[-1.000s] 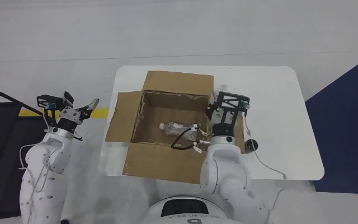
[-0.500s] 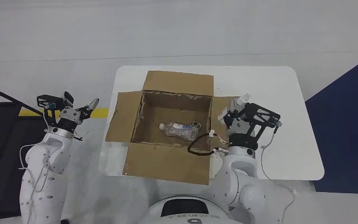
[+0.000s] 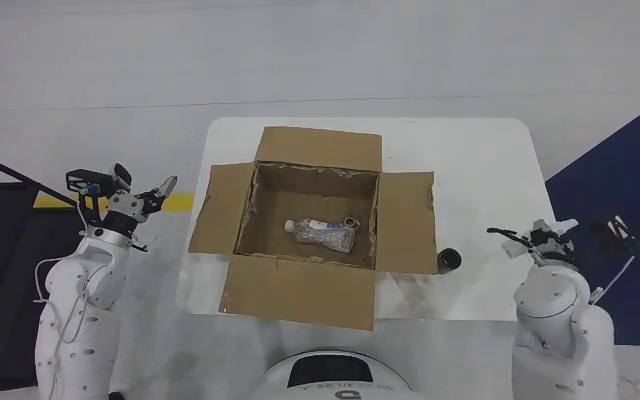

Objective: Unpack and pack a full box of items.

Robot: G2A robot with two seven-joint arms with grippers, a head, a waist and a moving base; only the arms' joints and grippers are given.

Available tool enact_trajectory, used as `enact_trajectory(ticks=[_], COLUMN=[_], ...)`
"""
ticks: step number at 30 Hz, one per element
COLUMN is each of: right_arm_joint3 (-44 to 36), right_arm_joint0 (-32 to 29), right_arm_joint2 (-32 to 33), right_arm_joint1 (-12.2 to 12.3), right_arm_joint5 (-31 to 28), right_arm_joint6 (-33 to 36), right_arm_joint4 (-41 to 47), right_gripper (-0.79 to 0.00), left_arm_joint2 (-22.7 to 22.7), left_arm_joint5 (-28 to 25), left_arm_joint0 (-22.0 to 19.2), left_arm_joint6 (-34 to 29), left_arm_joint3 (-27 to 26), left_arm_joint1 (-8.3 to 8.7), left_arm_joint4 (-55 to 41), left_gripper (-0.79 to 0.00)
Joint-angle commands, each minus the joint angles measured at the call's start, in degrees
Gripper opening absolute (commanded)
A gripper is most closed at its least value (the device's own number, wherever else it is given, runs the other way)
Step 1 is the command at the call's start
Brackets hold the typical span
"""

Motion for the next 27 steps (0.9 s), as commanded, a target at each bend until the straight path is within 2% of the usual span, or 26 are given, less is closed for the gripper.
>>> enact_trajectory(ticks=[1, 7, 12, 23, 27], right_arm_joint3=[3.0, 12.2, 17.2, 23.8, 25.3], right_arm_joint0=[2.9, 11.3, 15.3, 20.3, 20.9], right_arm_joint2=[-0.8, -4.9, -9.5, -12.8, -13.7], right_arm_joint1=[0.4, 0.8, 0.7, 0.2, 0.0], right_arm_joint5=[-1.3, -0.5, -1.1, -1.9, -1.5], right_arm_joint6=[4.8, 10.9, 13.3, 16.3, 16.0], right_arm_joint4=[-4.3, -11.9, -16.9, -18.2, -18.3], right_gripper=[-0.785, -0.785, -0.785, -0.785, -0.634], left_arm_joint2=[0.0, 0.0, 0.0, 0.0, 0.0], left_arm_joint5=[0.0, 0.0, 0.0, 0.0, 0.0], left_arm_joint0=[0.0, 0.0, 0.0, 0.0, 0.0], left_arm_joint6=[0.0, 0.0, 0.0, 0.0, 0.0], left_arm_joint3=[0.0, 0.0, 0.0, 0.0, 0.0], left_arm_joint1=[0.0, 0.0, 0.0, 0.0, 0.0], left_arm_joint4=[0.0, 0.0, 0.0, 0.0, 0.0], left_gripper=[0.0, 0.0, 0.0, 0.0, 0.0])
